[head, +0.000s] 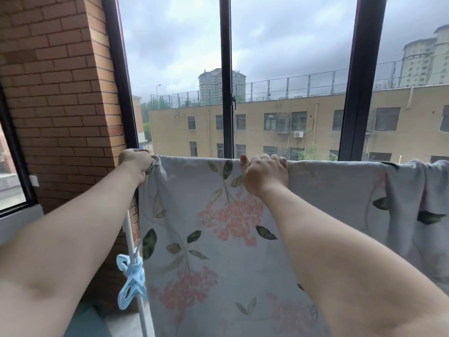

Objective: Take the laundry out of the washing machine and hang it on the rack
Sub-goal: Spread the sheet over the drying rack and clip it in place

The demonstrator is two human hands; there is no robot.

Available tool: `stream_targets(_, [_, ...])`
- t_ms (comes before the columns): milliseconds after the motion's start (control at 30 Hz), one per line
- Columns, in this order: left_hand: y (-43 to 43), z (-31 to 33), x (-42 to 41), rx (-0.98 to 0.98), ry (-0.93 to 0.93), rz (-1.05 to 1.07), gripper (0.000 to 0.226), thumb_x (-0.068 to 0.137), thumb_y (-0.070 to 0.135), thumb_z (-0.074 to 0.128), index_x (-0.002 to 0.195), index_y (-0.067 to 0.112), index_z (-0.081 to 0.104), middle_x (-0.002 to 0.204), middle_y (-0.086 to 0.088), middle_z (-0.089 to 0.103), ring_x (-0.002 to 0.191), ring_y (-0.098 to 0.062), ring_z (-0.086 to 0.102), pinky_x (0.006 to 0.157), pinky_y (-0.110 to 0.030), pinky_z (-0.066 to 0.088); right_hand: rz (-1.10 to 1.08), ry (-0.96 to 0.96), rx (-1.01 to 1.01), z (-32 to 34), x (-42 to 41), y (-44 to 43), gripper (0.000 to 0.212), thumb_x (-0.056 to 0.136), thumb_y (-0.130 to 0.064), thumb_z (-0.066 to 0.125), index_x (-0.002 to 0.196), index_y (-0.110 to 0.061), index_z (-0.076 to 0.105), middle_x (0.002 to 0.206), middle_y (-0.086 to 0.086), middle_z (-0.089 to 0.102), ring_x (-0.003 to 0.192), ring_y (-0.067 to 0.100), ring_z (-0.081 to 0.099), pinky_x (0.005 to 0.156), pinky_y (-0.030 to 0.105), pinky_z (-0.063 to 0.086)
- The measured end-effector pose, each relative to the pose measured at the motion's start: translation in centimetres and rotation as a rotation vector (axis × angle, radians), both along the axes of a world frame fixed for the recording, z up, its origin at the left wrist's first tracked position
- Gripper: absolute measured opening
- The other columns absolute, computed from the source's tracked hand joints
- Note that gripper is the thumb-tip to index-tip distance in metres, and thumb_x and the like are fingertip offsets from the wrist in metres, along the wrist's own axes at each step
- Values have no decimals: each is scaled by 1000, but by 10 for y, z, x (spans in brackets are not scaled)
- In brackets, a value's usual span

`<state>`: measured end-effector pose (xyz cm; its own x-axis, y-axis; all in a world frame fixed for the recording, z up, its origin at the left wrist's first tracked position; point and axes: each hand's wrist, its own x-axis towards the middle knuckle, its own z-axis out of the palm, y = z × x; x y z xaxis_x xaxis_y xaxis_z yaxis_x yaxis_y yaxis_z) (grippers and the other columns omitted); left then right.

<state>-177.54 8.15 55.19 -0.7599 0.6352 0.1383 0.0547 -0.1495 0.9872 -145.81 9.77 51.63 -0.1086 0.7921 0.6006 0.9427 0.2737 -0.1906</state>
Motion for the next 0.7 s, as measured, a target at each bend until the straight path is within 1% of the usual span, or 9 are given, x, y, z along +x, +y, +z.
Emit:
stream_targets(67, [-4,-7,-2,1,20,-4,27,80,-9,61,87,17,62,108,-13,70,98,-26,68,78,-34,58,-2,-1,5,-1,-3,0,72,102,-55,6,117,-16,64,120,9,61,119,30,47,109,45,26])
stream_targets(133, [-7,-9,-4,-11,-2,18,25,80,-4,67,99,12,68,110,-13,71,96,-25,68,82,-38,57,1,0,17,-1,-5,0,71,103,-53,5,115,-16,64,117,9,61,118,30,48,108,45,26])
stream_targets(200, [-13,-8,-3,11,-45,51,17,81,4,72,95,13,68,103,-10,71,84,-22,66,67,-33,60,5,5,27,-1,-7,1,70,103,-51,5,114,-17,64,115,8,61,115,30,48,105,45,27])
stream_targets(267, [-19,-6,-2,36,-98,89,9,82,7,73,86,12,66,89,-5,68,67,-16,61,40,-20,48,9,10,34,-2,-6,2,68,103,-50,5,114,-18,64,114,7,62,114,30,48,104,44,27])
stream_targets(300, [-20,-6,-4,45,-134,93,10,82,7,73,89,10,66,86,-3,68,64,-13,59,36,-18,43,10,10,36,-2,-6,2,67,103,-50,6,115,-19,65,114,7,62,114,30,48,104,44,27])
stream_targets(367, [-21,-9,-7,56,-182,75,17,83,5,73,98,9,67,82,-1,67,63,-11,60,38,-18,42,9,7,38,-2,-4,2,67,103,-50,6,115,-20,65,113,7,61,114,30,48,104,44,27])
stream_targets(500, [-22,-13,-2,34,-157,99,22,84,9,75,106,7,70,99,-2,69,84,-14,64,68,-26,52,11,-2,30,-3,-3,1,66,103,-53,7,117,-21,63,113,6,60,115,30,47,106,45,27])
stream_targets(567, [-24,-14,3,35,-153,119,17,83,9,75,100,9,73,101,-4,70,83,-15,66,63,-27,54,13,-16,31,-4,-2,0,65,103,-54,8,117,-20,62,114,7,59,116,31,47,105,45,27])
stream_targets(700, [-29,-32,14,27,-157,130,16,78,14,75,90,23,70,89,0,69,77,-17,66,52,-21,51,11,-36,47,-5,-1,-3,64,101,-56,10,118,-19,59,119,10,57,118,31,45,105,45,27])
